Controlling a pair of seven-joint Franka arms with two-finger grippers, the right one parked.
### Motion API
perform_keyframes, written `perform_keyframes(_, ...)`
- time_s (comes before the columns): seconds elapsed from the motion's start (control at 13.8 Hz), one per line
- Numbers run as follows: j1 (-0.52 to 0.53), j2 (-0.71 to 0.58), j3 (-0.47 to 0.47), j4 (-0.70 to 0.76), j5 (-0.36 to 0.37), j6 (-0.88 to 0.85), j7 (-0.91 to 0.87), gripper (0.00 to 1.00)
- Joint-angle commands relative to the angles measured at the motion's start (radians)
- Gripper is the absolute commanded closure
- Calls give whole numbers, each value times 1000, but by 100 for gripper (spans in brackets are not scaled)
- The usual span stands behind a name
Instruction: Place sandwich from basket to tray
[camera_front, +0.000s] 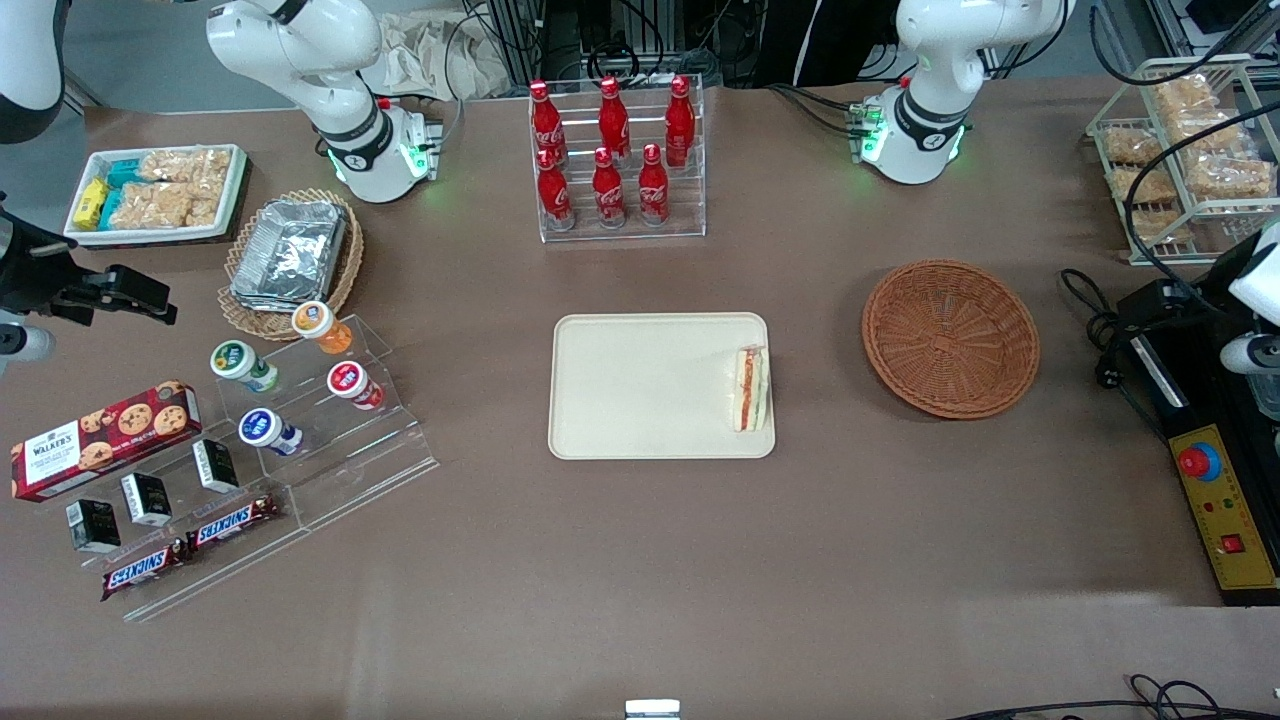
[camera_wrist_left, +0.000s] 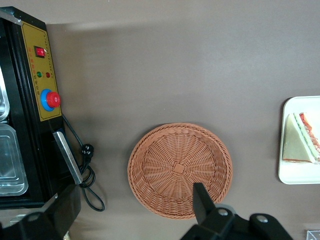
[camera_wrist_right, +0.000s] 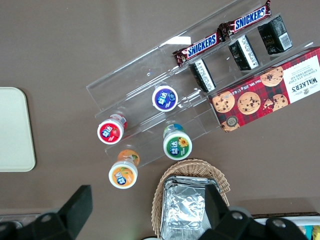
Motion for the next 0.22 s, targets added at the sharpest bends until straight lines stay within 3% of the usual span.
perform_keyframes(0.0, -10, -12, 10, -6, -4, 0, 3, 0)
perform_keyframes(0.15, -11, -12, 11, -6, -7, 0, 3, 0)
